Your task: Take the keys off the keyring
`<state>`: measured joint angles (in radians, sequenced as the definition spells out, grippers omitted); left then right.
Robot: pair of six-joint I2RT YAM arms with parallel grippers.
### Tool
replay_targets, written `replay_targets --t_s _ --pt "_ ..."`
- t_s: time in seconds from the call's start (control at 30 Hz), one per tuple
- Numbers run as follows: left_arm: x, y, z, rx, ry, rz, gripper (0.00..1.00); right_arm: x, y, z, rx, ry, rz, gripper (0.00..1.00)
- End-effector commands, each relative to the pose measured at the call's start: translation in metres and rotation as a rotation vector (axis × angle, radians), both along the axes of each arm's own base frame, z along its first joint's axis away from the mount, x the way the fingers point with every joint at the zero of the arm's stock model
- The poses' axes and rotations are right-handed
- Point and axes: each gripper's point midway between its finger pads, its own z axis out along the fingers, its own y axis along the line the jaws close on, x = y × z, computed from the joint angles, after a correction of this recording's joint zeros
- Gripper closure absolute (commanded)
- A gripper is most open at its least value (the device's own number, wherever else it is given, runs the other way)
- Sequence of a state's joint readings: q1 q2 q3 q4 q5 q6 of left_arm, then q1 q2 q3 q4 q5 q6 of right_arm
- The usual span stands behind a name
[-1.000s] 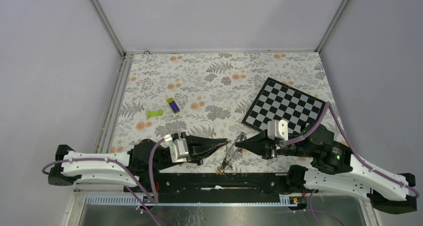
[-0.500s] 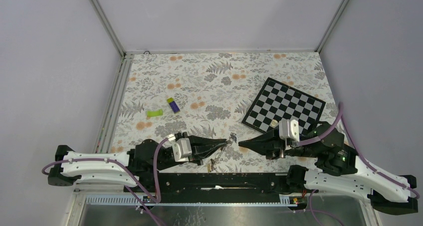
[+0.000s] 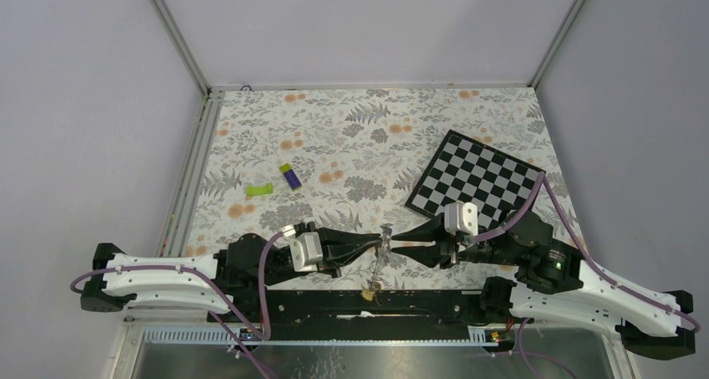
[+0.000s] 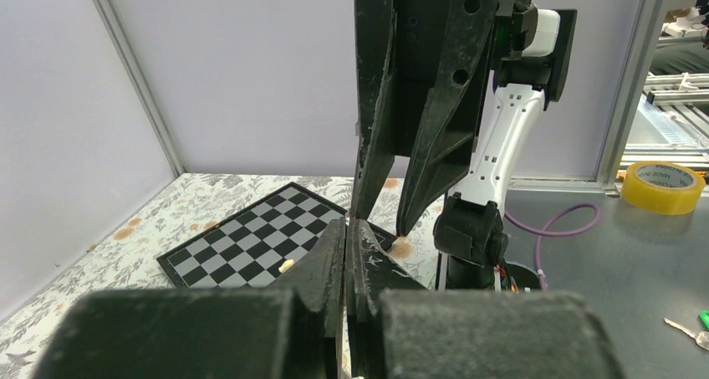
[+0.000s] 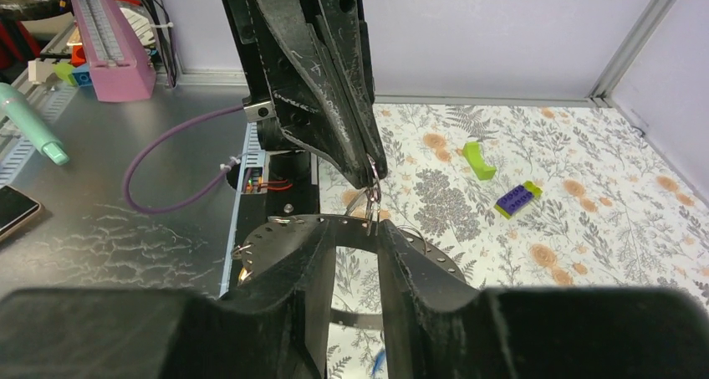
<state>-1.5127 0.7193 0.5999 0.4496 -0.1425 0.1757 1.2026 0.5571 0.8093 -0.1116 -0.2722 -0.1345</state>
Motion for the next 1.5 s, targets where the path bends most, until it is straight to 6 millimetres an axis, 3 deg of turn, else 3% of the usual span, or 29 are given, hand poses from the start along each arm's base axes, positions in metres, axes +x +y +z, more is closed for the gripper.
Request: replay_targets --t_s 0.0,0.57,0.9,1.13,1.3,1.47 --pt "-0.004 0.008 0.044 -0.132 -0.016 -0.018 1.00 0.004 0.006 0.007 0.044 -0.017 -0.012 0.67" --pt "-0.008 0.005 0.048 -0.139 -0.025 -0.041 1.00 0.013 0.010 -0.003 0.026 -0.033 -0.050 0.65" --pt "-0.008 0.006 0.051 -0.144 -0.029 -0.041 1.00 0.014 0.015 -0.011 0.002 -0.025 -0.042 0.74" --pt "-0.008 0.005 0.051 -0.145 -0.030 -0.041 1.00 0.016 0.016 -0.001 0.039 -0.033 -0.051 0.84" --pt "-0.008 0.004 0.049 -0.144 -0.027 -0.040 1.00 0.015 0.013 0.004 0.062 -0.029 -0.052 0.70" --pt "-0.008 0.004 0.049 -0.145 -0.028 -0.040 1.00 0.013 0.013 0.005 0.065 -0.025 -0.047 0.88"
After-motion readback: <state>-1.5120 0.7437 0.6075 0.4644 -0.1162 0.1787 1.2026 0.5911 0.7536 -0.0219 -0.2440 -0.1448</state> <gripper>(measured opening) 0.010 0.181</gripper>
